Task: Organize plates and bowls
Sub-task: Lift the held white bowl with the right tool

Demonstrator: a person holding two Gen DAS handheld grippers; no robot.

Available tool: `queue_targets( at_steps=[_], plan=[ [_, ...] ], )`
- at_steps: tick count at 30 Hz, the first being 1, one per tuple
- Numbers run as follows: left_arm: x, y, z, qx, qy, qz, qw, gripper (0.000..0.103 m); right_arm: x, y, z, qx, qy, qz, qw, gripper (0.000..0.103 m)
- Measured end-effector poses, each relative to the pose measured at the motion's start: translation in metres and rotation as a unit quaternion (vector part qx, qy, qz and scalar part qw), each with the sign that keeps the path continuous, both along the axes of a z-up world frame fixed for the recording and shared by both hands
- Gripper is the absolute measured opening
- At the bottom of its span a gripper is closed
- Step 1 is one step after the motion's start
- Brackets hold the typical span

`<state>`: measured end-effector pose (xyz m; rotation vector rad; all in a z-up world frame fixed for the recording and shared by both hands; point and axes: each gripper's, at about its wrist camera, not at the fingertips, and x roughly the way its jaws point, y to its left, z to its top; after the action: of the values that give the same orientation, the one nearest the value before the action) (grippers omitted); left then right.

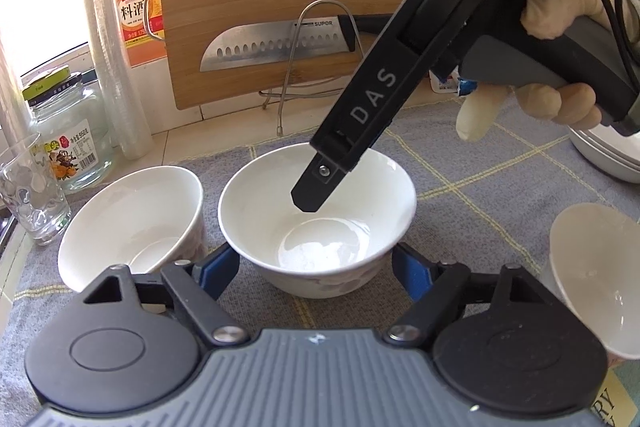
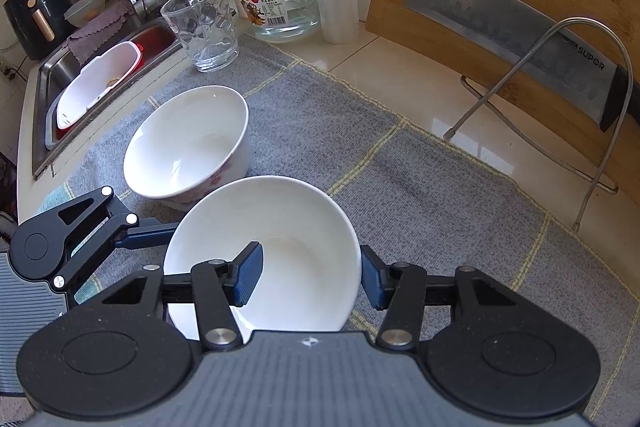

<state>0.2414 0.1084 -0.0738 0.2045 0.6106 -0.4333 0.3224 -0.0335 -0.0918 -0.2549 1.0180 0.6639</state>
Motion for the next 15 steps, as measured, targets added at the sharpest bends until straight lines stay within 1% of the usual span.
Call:
queue_targets(
  at_steps=[7, 15],
  plan=[
    [-0.0019, -0.0007, 0.0011, 0.006, 0.000, -0.003, 1.0000, 0.083, -0.0012, -0.0019, 0.0018, 0.005, 0.007, 0.000, 1.000, 0.057],
    [-0.0091, -0.0023, 0.0097, 0.010, -0.003, -0.008, 0.9999, 0.083, -0.0087, -0.0055, 0.0093, 0.013, 0.013, -0.002, 1.000, 0.057]
  ],
)
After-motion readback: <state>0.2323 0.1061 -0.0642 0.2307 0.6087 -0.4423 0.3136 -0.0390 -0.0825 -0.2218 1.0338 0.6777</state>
